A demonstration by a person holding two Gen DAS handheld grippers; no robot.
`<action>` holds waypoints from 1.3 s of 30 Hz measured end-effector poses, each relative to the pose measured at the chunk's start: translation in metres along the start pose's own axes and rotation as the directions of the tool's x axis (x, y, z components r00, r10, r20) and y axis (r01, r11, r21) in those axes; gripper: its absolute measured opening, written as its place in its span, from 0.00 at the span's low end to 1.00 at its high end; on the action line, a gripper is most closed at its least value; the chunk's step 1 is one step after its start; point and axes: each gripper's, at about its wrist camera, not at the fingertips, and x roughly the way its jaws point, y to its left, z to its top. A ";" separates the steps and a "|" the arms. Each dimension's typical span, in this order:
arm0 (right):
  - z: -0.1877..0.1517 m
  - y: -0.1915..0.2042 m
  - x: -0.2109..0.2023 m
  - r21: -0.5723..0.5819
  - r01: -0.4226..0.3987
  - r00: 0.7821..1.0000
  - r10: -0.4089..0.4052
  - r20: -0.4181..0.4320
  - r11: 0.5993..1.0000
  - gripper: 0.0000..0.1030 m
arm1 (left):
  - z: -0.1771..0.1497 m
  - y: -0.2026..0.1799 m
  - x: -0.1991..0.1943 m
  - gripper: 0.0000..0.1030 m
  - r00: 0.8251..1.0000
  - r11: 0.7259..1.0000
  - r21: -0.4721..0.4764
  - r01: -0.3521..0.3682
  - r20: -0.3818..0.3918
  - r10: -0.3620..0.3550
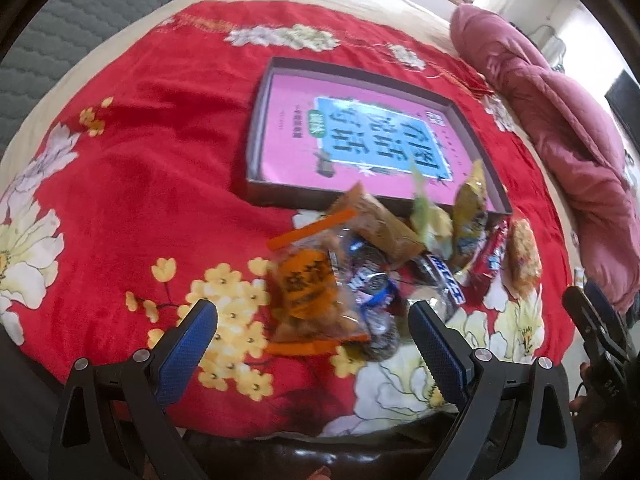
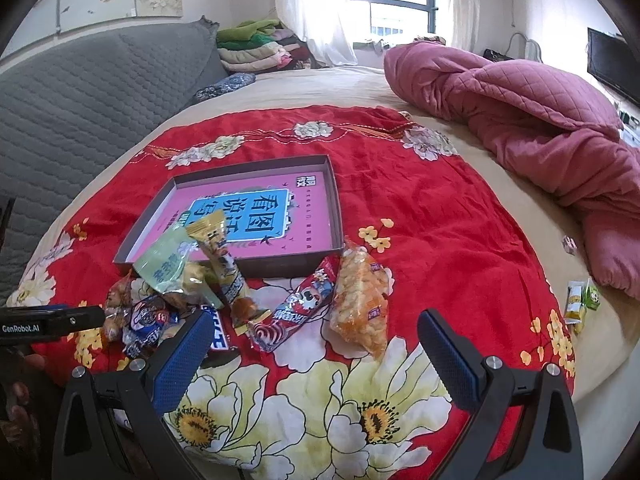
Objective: Organize snacks
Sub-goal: 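Close the right tool on the orange puff bag while the left tool grasps the peanut bag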
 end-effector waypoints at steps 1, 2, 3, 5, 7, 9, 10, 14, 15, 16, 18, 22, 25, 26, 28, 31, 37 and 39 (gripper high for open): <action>0.000 -0.002 0.001 0.006 0.001 1.000 -0.001 -0.001 1.000 0.99 | 0.001 0.003 0.002 0.93 1.000 1.000 -0.004 -0.001 -0.003 0.001; 0.001 -0.004 0.003 0.015 0.001 1.000 -0.001 -0.003 1.000 0.99 | 0.002 0.005 0.003 0.93 1.000 1.000 -0.008 -0.002 -0.008 0.002; 0.000 -0.005 0.004 0.021 0.001 1.000 -0.001 -0.002 1.000 0.99 | 0.003 0.006 0.005 0.93 1.000 1.000 -0.008 -0.004 -0.012 0.004; 0.001 -0.009 0.007 0.032 0.004 1.000 -0.003 -0.005 0.999 0.99 | 0.004 0.008 0.010 0.93 1.000 1.000 -0.006 -0.003 -0.024 0.003; 0.001 -0.012 0.009 0.046 0.003 1.000 -0.003 -0.010 0.999 0.99 | 0.005 0.012 0.015 0.93 0.999 1.000 -0.024 0.017 -0.047 -0.018; 0.000 -0.016 0.013 0.061 0.007 1.000 -0.006 -0.018 0.998 0.99 | 0.005 0.016 0.021 0.93 0.998 0.999 -0.040 0.025 -0.064 -0.027; 0.000 -0.019 0.015 0.071 0.006 1.000 -0.005 -0.021 0.997 0.99 | 0.005 0.018 0.024 0.93 0.997 0.998 -0.050 0.028 -0.072 -0.032; 0.000 -0.029 0.023 0.117 0.013 0.999 -0.009 -0.038 0.993 0.99 | 0.007 0.022 0.032 0.93 0.995 0.996 -0.073 0.053 -0.083 -0.059; 0.000 -0.033 0.025 0.129 0.015 0.999 -0.009 -0.042 0.992 0.99 | 0.007 0.022 0.033 0.93 0.995 0.995 -0.075 0.063 -0.077 -0.068; 0.000 -0.035 0.028 0.142 0.017 0.999 -0.010 -0.047 0.990 0.99 | 0.008 0.022 0.035 0.93 0.994 0.995 -0.077 0.069 -0.073 -0.075; 0.001 -0.042 0.035 0.169 0.014 0.999 -0.005 -0.054 0.985 0.99 | 0.008 0.023 0.038 0.93 0.992 0.992 -0.085 0.090 -0.083 -0.097; 0.003 -0.049 0.049 0.211 0.001 0.997 0.016 -0.080 0.977 0.99 | 0.007 0.023 0.044 0.93 0.989 0.990 -0.086 0.108 -0.092 -0.116; 0.004 -0.053 0.061 0.235 0.001 0.995 0.023 -0.098 0.972 0.99 | 0.007 0.023 0.045 0.93 0.987 0.988 -0.090 0.125 -0.091 -0.133; 0.004 -0.056 0.065 0.248 0.002 0.994 0.025 -0.105 0.969 0.99 | 0.007 0.024 0.045 0.93 0.986 0.987 -0.089 0.131 -0.091 -0.139; 0.003 -0.062 0.072 0.272 0.000 0.993 0.033 -0.117 0.962 0.99 | 0.007 0.024 0.046 0.93 0.985 0.986 -0.093 0.137 -0.093 -0.146; 0.002 -0.070 0.083 0.304 0.006 0.989 0.040 -0.142 0.953 0.98 | 0.007 0.025 0.049 0.94 0.983 0.984 -0.099 0.151 -0.094 -0.160; 0.001 -0.071 0.099 0.296 0.010 0.985 0.042 -0.167 0.955 0.79 | 0.007 0.024 0.051 0.92 0.983 0.985 -0.091 0.147 -0.095 -0.156; 0.003 -0.067 0.102 0.281 0.000 0.985 0.048 -0.163 0.960 0.73 | 0.007 0.025 0.052 0.87 0.984 0.986 -0.088 0.145 -0.092 -0.153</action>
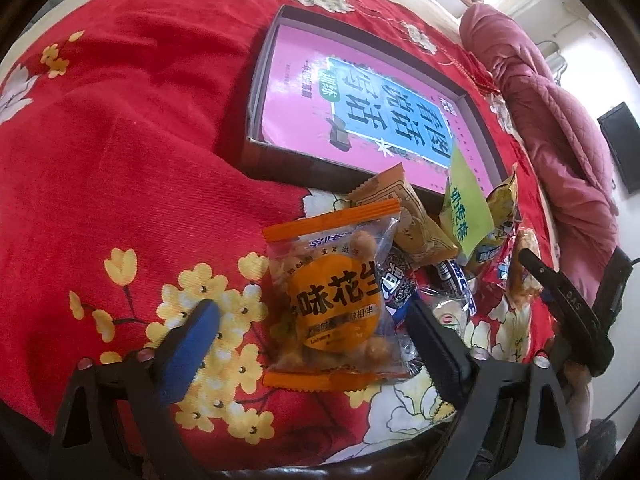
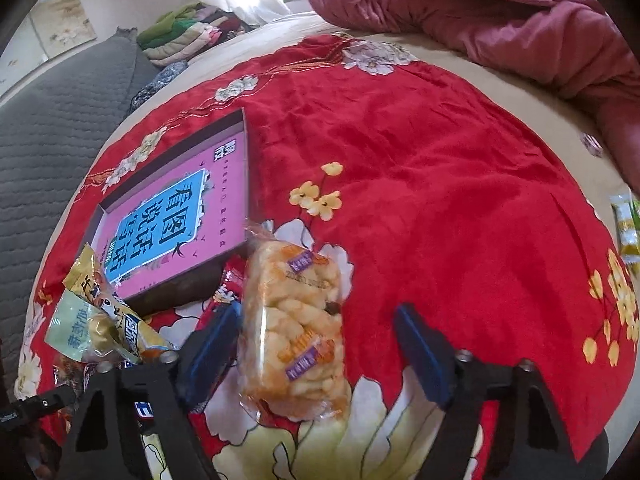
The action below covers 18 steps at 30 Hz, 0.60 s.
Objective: Organize snacks
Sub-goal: 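Close the right tool on the orange puff bag while the left tool grasps the peanut bag, then lift the puff bag with the right tool while the left tool lifts the peanut bag toward the tray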
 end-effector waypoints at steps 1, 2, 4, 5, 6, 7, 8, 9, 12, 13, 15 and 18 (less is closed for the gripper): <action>0.000 0.002 0.001 -0.009 -0.011 1.000 0.011 0.002 1.000 0.68 | 0.000 0.000 0.001 0.85 1.000 1.000 0.004 -0.007 0.001 0.007; 0.000 0.004 0.002 -0.018 -0.013 1.000 0.013 0.005 1.000 0.63 | 0.001 0.000 0.001 0.83 1.000 1.000 0.003 -0.008 0.002 0.008; 0.000 0.008 0.007 -0.036 -0.027 1.000 0.027 -0.003 0.999 0.58 | 0.002 0.001 0.003 0.71 1.000 1.000 -0.008 -0.001 0.006 0.001; -0.002 0.010 0.010 -0.044 -0.035 0.999 0.035 -0.007 0.998 0.56 | 0.003 0.001 0.003 0.65 1.000 1.000 -0.008 0.005 0.005 -0.005; -0.003 0.011 0.013 -0.052 -0.032 0.999 0.032 -0.009 0.998 0.56 | 0.005 -0.001 0.005 0.62 1.000 1.000 0.003 0.010 0.001 -0.010; -0.004 0.012 0.015 -0.058 -0.030 1.000 0.029 -0.009 0.998 0.56 | 0.005 -0.004 0.006 0.58 1.000 1.000 0.016 0.005 -0.002 -0.005; -0.004 0.011 0.017 -0.057 -0.033 0.999 0.033 -0.009 0.998 0.54 | 0.005 -0.007 0.007 0.57 1.000 1.000 0.028 -0.004 -0.001 0.004; -0.004 0.010 0.017 -0.047 -0.037 0.999 0.036 -0.008 0.998 0.53 | 0.005 -0.010 0.009 0.56 1.000 0.999 0.045 -0.012 0.003 0.012; -0.004 0.007 0.017 -0.041 -0.045 0.999 0.045 -0.004 0.998 0.48 | 0.006 -0.012 0.011 0.51 1.000 0.999 0.046 0.008 0.005 -0.008; -0.004 0.006 0.016 -0.041 -0.051 0.999 0.051 -0.003 0.998 0.48 | 0.007 -0.011 0.011 0.51 1.000 0.999 0.039 0.016 0.009 -0.017; -0.005 0.004 0.016 -0.039 -0.065 0.998 0.065 0.000 0.997 0.48 | 0.007 -0.011 0.010 0.49 1.000 0.999 0.037 0.023 0.014 -0.023; -0.005 0.002 0.013 -0.033 -0.068 0.998 0.068 0.005 0.997 0.47 | 0.009 -0.010 0.008 0.47 0.999 0.999 0.036 0.035 0.019 -0.036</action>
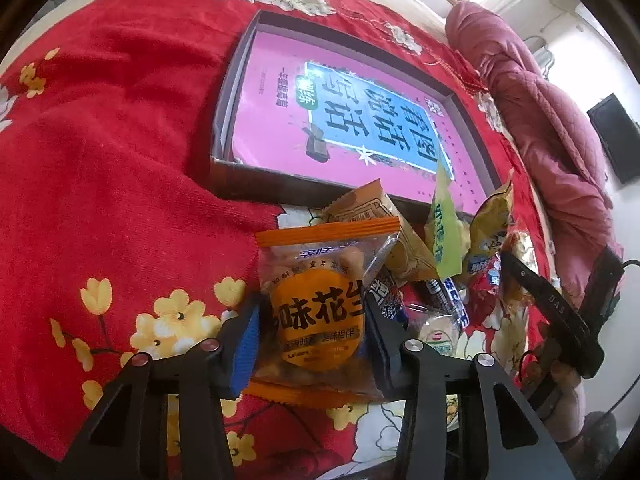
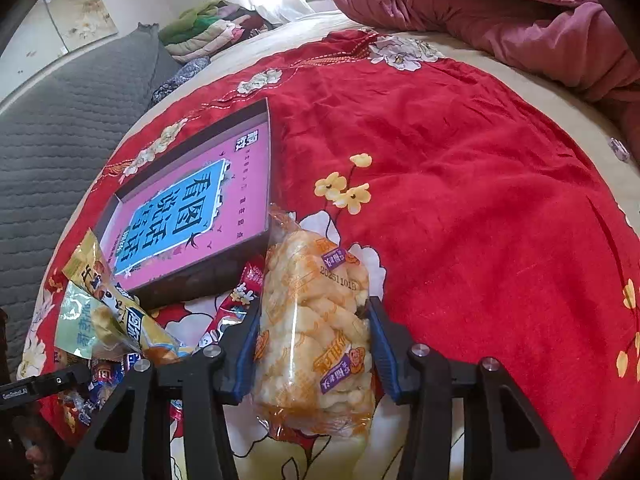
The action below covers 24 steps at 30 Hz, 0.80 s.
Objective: Organize snacks
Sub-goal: 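Lift the puff bag with the right tool while the left tool lifts the peanut bag toward the tray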
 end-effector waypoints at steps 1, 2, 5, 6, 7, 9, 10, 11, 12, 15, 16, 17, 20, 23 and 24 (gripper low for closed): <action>0.000 0.001 -0.001 -0.002 0.002 1.000 -0.002 0.002 1.000 0.47 | 0.000 0.000 -0.001 0.46 1.000 1.000 -0.001 0.003 0.002 -0.003; -0.001 0.001 -0.001 -0.002 0.003 1.000 -0.003 0.003 1.000 0.47 | 0.000 0.000 -0.002 0.46 1.000 1.000 0.001 0.005 0.006 -0.005; -0.002 0.003 -0.004 -0.006 0.007 1.000 -0.007 0.007 1.000 0.47 | 0.000 -0.001 -0.005 0.46 1.000 1.000 0.007 0.008 0.017 -0.008; -0.002 0.002 -0.005 -0.005 0.008 1.000 -0.008 0.010 1.000 0.47 | 0.001 -0.002 -0.007 0.46 1.000 1.000 0.013 0.006 0.024 -0.007; -0.003 0.002 -0.006 -0.003 0.010 1.000 -0.010 0.012 1.000 0.47 | 0.001 -0.004 -0.009 0.46 0.999 1.000 0.023 -0.004 0.036 0.004; -0.002 0.001 -0.009 -0.002 0.015 1.000 -0.015 0.015 1.000 0.47 | -0.001 -0.003 -0.015 0.46 0.998 0.999 0.029 -0.013 0.054 0.012; -0.003 0.000 -0.010 -0.002 0.019 1.000 -0.019 0.019 1.000 0.47 | -0.001 -0.002 -0.017 0.46 0.998 1.000 0.027 -0.008 0.058 0.007; -0.003 0.000 -0.012 -0.003 0.018 1.000 -0.018 0.023 1.000 0.47 | -0.001 -0.001 -0.019 0.46 0.998 1.000 0.021 -0.005 0.061 0.004; -0.004 0.001 -0.013 -0.005 0.019 0.999 -0.019 0.028 1.000 0.47 | -0.001 0.001 -0.020 0.46 0.998 1.000 0.016 -0.007 0.063 0.006; -0.004 0.003 -0.017 -0.019 0.030 0.999 -0.029 0.038 0.999 0.47 | 0.000 0.004 -0.026 0.46 0.997 1.000 0.005 -0.004 0.079 0.003; -0.003 0.004 -0.019 -0.025 0.034 0.998 -0.032 0.046 0.999 0.47 | 0.001 0.005 -0.029 0.46 0.996 1.000 0.005 -0.008 0.089 0.007; -0.003 0.006 -0.021 -0.031 0.033 0.998 -0.032 0.053 0.999 0.47 | 0.001 0.005 -0.031 0.46 0.995 1.000 0.004 -0.011 0.096 0.010; -0.001 0.011 -0.028 -0.058 0.031 0.996 -0.027 0.083 0.998 0.47 | 0.001 0.006 -0.037 0.46 0.993 1.000 0.005 -0.019 0.118 0.018; 0.001 0.019 -0.034 -0.087 0.025 0.994 -0.016 0.108 0.996 0.47 | 0.001 0.006 -0.041 0.46 0.990 1.000 0.011 -0.028 0.137 0.026; 0.002 0.021 -0.034 -0.094 0.027 0.994 -0.016 0.111 0.995 0.47 | 0.002 0.005 -0.042 0.46 0.990 1.000 0.010 -0.029 0.140 0.028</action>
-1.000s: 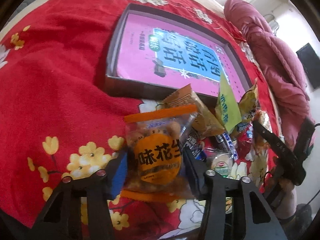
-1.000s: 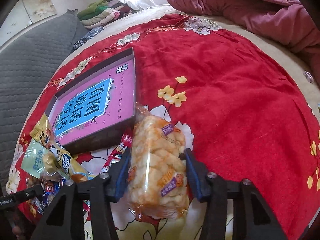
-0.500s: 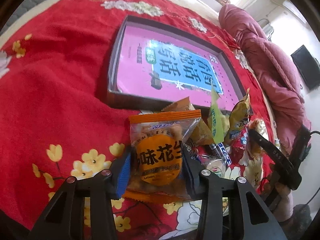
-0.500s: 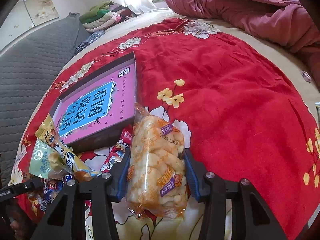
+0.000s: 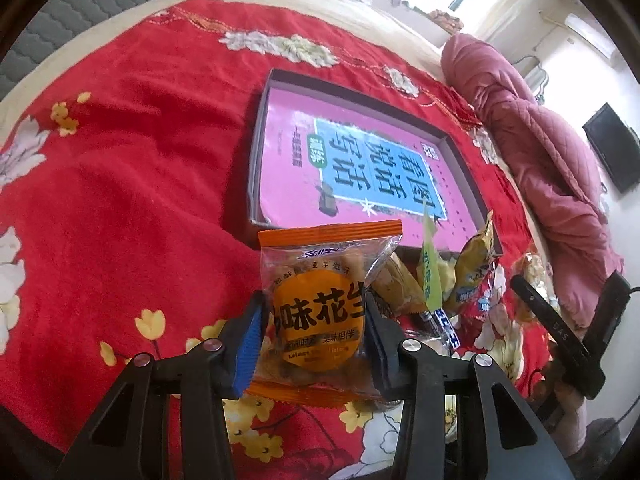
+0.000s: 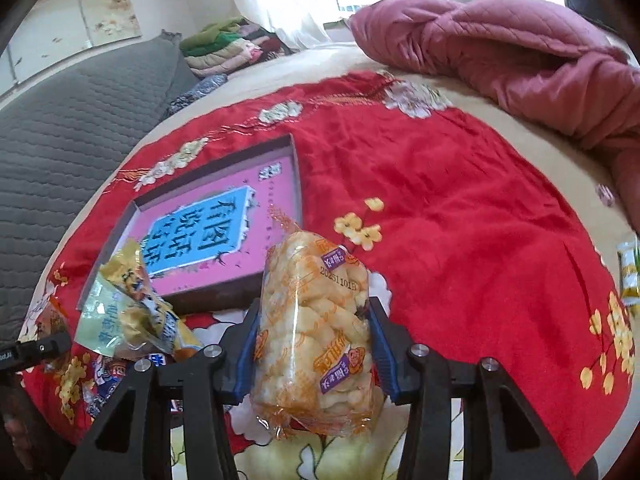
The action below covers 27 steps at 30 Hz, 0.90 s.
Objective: Organize snacks
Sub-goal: 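Lift the puff bag with the right tool while the left tool lifts the peanut bag toward the tray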
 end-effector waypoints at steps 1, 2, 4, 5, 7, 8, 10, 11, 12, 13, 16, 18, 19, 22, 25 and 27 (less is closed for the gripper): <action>0.001 0.002 -0.001 -0.009 0.002 1.000 -0.002 0.004 1.000 0.47 | 0.001 0.000 -0.001 0.46 1.000 1.000 -0.005 0.002 0.004 -0.002; 0.001 0.004 -0.002 -0.017 0.002 1.000 -0.001 0.009 1.000 0.47 | 0.002 0.000 -0.002 0.46 1.000 1.000 -0.005 0.002 0.008 -0.002; 0.001 0.006 -0.003 -0.021 -0.004 1.000 0.004 0.014 1.000 0.47 | 0.003 -0.003 -0.004 0.46 1.000 1.000 0.011 -0.012 0.023 0.012; 0.002 0.007 -0.003 -0.021 -0.009 1.000 0.009 0.015 1.000 0.47 | 0.004 -0.004 -0.005 0.46 0.999 1.000 0.015 -0.017 0.029 0.016; 0.004 0.009 -0.004 -0.024 -0.015 1.000 0.016 0.019 1.000 0.47 | 0.005 -0.006 -0.006 0.46 0.999 0.999 0.025 -0.026 0.042 0.025; 0.005 0.011 -0.005 -0.025 -0.020 1.000 0.021 0.020 0.999 0.47 | 0.006 -0.006 -0.007 0.46 0.998 0.999 0.027 -0.030 0.047 0.029; 0.007 0.014 -0.006 -0.031 -0.032 0.999 0.033 0.029 0.999 0.47 | 0.010 -0.007 -0.008 0.46 0.998 0.999 0.029 -0.034 0.060 0.032; 0.009 0.017 -0.007 -0.039 -0.035 0.999 0.036 0.035 0.999 0.47 | 0.012 -0.006 -0.009 0.46 0.997 0.999 0.027 -0.037 0.067 0.036; 0.009 0.018 -0.008 -0.042 -0.038 0.999 0.040 0.038 0.998 0.47 | 0.014 -0.006 -0.009 0.46 0.997 0.999 0.024 -0.035 0.068 0.033; 0.010 0.020 -0.008 -0.042 -0.043 0.998 0.044 0.042 0.998 0.47 | 0.016 -0.006 -0.009 0.46 0.997 0.999 0.021 -0.030 0.070 0.028; 0.013 0.026 -0.010 -0.054 -0.052 0.997 0.055 0.052 0.997 0.47 | 0.019 -0.006 -0.010 0.46 0.996 0.999 0.022 -0.034 0.082 0.032; 0.015 0.030 -0.011 -0.062 -0.057 0.996 0.061 0.059 0.996 0.47 | 0.021 -0.005 -0.010 0.46 0.996 0.999 0.019 -0.033 0.085 0.031; 0.015 0.031 -0.011 -0.064 -0.059 0.996 0.063 0.063 0.996 0.47 | 0.022 -0.005 -0.009 0.46 0.996 0.999 0.019 -0.034 0.085 0.032; 0.018 0.035 -0.011 -0.069 -0.061 0.995 0.066 0.071 0.996 0.47 | 0.025 -0.004 -0.008 0.46 0.995 0.999 0.018 -0.039 0.089 0.037; 0.020 0.038 -0.010 -0.060 -0.070 0.994 0.075 0.079 0.996 0.47 | 0.029 -0.006 -0.008 0.46 0.993 0.998 0.028 -0.051 0.103 0.048; 0.022 0.040 -0.010 -0.061 -0.074 0.994 0.079 0.082 0.995 0.47 | 0.032 -0.008 -0.007 0.46 0.992 0.998 0.037 -0.060 0.115 0.055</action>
